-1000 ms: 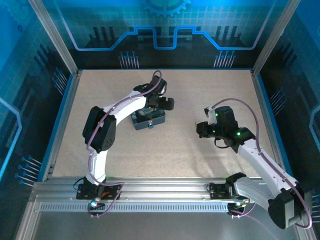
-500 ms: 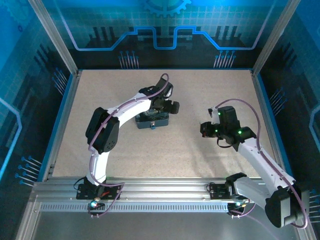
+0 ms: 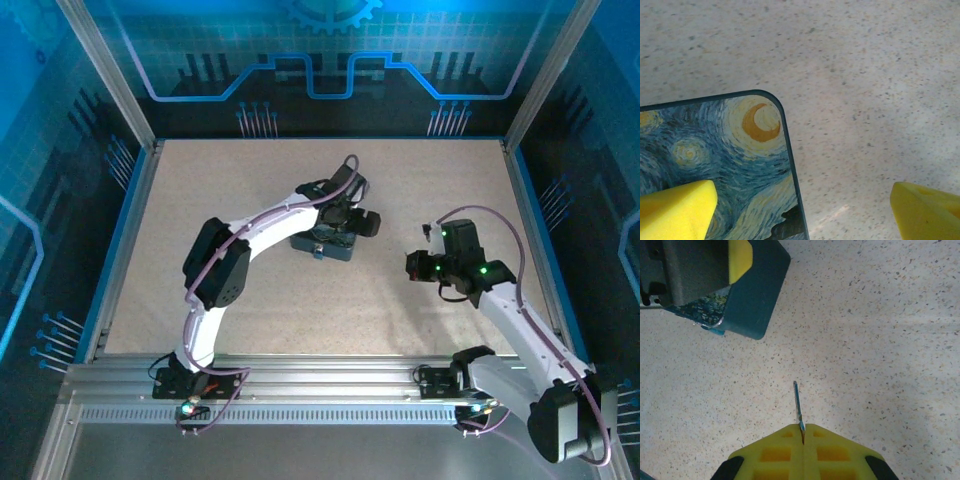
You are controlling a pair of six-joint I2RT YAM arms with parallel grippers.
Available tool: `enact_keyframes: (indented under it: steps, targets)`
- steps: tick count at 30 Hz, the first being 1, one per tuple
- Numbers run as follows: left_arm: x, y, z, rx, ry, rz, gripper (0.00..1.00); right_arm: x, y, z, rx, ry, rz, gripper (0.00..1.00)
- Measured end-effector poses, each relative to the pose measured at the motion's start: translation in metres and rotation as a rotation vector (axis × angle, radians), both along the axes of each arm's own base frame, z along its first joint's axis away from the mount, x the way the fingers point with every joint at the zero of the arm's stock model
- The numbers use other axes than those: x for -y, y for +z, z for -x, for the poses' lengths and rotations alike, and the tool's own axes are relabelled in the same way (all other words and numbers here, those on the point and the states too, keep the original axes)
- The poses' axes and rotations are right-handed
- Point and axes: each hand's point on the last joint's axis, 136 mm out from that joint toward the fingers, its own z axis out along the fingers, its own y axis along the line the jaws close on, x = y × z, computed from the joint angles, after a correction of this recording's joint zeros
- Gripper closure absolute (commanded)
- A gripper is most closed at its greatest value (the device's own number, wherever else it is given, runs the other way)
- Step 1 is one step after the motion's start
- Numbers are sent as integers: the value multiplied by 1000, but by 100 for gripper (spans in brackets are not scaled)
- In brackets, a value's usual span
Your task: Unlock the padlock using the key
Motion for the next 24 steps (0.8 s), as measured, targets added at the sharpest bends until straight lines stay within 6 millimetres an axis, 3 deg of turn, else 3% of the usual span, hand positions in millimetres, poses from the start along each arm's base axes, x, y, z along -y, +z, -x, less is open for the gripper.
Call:
enact_keyframes:
  steps: [6,16,20,24]
  targets:
    - [22,2,7,5,-45,32,9,3,-1,0,-2,-9,-4,100]
    - [27,8,10,0,-62,57,6,-10,0,0,8,46,-70,100]
    - [5,25,22,15,-47,68,6,-22,2,-7,21,84,-120,100]
    - [-33,60,34,78,-3,118,6,-33,0,-17,25,118,-162,100]
